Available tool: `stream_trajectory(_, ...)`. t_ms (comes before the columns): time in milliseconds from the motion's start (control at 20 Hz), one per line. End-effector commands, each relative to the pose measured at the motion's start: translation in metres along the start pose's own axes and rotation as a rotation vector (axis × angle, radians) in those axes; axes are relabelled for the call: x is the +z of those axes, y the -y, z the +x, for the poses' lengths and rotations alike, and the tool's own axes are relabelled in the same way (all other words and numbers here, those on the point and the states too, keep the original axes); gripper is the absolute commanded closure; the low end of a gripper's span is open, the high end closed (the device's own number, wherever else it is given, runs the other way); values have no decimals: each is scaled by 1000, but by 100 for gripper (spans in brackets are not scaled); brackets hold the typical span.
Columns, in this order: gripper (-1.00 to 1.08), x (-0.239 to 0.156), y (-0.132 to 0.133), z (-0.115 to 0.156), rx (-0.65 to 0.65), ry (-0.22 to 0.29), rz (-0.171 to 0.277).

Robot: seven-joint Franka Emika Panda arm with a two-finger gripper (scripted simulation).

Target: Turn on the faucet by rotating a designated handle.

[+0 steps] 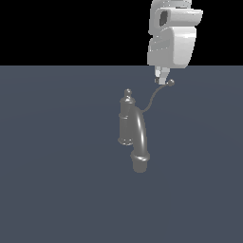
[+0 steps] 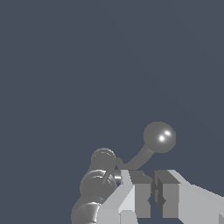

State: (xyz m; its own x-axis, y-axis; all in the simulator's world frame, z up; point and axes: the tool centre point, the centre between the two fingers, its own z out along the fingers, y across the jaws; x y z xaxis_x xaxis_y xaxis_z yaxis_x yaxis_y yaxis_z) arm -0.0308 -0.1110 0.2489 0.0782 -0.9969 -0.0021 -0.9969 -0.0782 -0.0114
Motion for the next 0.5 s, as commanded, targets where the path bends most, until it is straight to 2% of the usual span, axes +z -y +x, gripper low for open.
stream_trajectory(0, 108, 6, -3, 28, 40, -2, -10)
stream_trajectory(100, 108, 6, -1, 30, 40, -2, -11)
stream_trajectory(150, 108, -1, 7, 5, 0, 4, 4)
stream_trajectory(450, 108, 0, 24, 9, 7, 3, 1)
